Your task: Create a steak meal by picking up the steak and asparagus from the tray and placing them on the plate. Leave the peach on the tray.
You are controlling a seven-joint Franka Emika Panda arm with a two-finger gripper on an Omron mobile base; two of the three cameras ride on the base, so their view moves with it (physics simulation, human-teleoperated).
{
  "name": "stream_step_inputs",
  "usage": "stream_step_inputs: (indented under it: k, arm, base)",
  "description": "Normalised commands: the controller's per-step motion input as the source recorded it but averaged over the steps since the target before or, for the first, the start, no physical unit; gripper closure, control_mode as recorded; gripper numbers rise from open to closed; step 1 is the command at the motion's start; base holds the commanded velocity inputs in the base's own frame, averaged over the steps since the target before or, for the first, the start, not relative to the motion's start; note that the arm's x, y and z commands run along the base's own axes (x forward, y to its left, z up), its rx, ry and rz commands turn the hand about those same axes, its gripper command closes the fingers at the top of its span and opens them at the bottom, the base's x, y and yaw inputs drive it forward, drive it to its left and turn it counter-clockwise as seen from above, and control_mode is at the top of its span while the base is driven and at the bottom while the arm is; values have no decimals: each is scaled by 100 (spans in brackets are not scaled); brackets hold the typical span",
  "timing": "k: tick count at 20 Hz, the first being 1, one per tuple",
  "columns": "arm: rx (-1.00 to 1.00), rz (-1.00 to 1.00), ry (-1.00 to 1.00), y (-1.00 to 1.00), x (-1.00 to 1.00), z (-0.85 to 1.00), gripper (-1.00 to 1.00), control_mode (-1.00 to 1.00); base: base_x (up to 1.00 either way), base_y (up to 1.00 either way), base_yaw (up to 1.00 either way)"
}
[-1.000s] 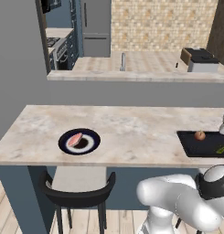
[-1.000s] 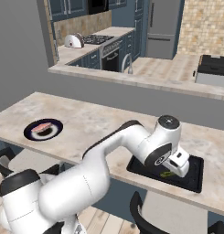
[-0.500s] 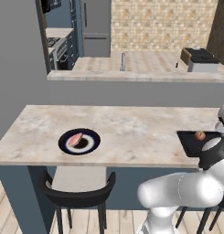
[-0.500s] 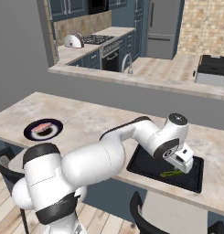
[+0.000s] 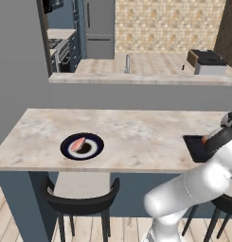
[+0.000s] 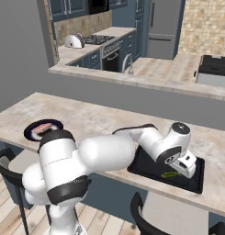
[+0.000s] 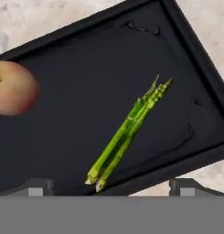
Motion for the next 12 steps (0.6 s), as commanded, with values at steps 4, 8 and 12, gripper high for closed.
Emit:
stream_step_inputs:
  k: [4,8,12]
  arm:
    - [3,0,0,-30,19,-29,-100,-100]
    - [3,0,0,-31,17,-28,-100,-100]
    - [1,0,0,-16,25,-24,-100,-100]
  base:
    - [0,0,0]
    - [0,0,0]
    - [0,0,0]
